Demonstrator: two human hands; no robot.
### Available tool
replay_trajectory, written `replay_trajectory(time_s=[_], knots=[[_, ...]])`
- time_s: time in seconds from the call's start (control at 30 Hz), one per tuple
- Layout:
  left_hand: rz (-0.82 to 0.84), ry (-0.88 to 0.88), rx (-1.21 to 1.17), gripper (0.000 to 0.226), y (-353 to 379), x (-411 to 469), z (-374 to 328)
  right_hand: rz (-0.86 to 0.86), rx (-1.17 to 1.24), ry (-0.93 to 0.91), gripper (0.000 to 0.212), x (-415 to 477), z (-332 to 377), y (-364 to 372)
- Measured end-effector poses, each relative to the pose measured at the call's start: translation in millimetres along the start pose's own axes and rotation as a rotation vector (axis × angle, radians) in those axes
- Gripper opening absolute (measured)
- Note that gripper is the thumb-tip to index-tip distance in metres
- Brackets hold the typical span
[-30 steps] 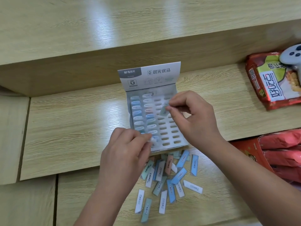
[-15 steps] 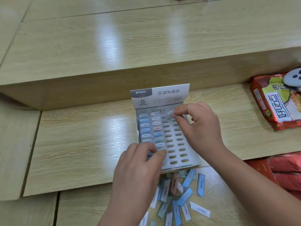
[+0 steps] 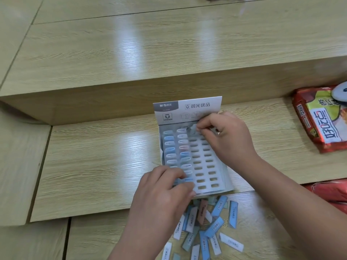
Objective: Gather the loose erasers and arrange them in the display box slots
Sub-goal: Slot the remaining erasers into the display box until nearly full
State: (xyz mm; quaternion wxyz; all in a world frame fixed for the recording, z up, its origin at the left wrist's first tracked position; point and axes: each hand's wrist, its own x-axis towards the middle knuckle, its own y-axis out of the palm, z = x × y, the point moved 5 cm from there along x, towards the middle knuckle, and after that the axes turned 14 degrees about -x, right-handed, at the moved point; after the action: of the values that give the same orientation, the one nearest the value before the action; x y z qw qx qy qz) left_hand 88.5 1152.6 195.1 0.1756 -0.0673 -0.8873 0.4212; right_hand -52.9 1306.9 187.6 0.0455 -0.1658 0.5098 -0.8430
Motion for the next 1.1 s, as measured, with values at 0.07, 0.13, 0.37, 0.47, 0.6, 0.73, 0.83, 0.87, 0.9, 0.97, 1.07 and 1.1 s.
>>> replay_trajectory(time_s=[0.07,0.13,0.37,0.47,0.6,0.73,0.83,0.87,0.9,0.97,1.07,1.1], knots=[[0.001,-0.018,-0.025,0.023,0.8,-2.6,1.2,0.023,-0.060,-0.010,0.006,-0.7,2.3,0.3],[-0.009,-0.035,-0.054,0.023,0.7,-5.9,2.6,0.042,-0.199,-0.082,0.007,0.0,9.0,-0.8],[-0.301,-0.150,-0.168,0.021,-6.3,-42.7,5.4,0.023,-0.291,-0.199,0.016,-20.5,25.8,-22.4],[-0.394,-0.193,-0.167,0.020,6.3,-74.7,11.7,-0.068,-0.123,-0.165,0.019,-71.7,31.0,-34.7],[-0.283,-0.340,-0.232,0.019,44.9,-114.2,30.7,-0.147,0.024,-0.213,0.019,-150.4,29.1,-22.6],[-0.098,-0.637,-0.267,0.030,88.8,-141.6,57.3,0.150,-0.065,-0.217,0.018,-208.4,14.1,45.4],[0.010,-0.753,-0.249,0.036,113.7,-143.1,72.6,0.355,-0.177,-0.208,0.028,-231.9,-3.8,99.3],[0.030,-0.783,-0.249,0.037,120.0,-142.1,78.0,0.394,-0.192,-0.197,0.031,-234.5,-7.4,110.8],[0.049,-0.808,-0.249,0.038,125.5,-140.5,82.8,0.419,-0.204,-0.189,0.035,-234.7,-10.0,119.6],[0.082,-0.842,-0.247,0.036,134.1,-138.5,90.5,0.443,-0.244,-0.198,0.045,-232.0,-12.8,131.2],[0.107,-0.880,-0.221,0.031,142.9,-140.3,96.8,0.457,-0.320,-0.272,0.049,-227.5,-15.8,143.1],[0.114,-0.893,-0.205,0.029,144.3,-140.7,97.3,0.456,-0.345,-0.301,0.049,-226.5,-17.0,146.1]])
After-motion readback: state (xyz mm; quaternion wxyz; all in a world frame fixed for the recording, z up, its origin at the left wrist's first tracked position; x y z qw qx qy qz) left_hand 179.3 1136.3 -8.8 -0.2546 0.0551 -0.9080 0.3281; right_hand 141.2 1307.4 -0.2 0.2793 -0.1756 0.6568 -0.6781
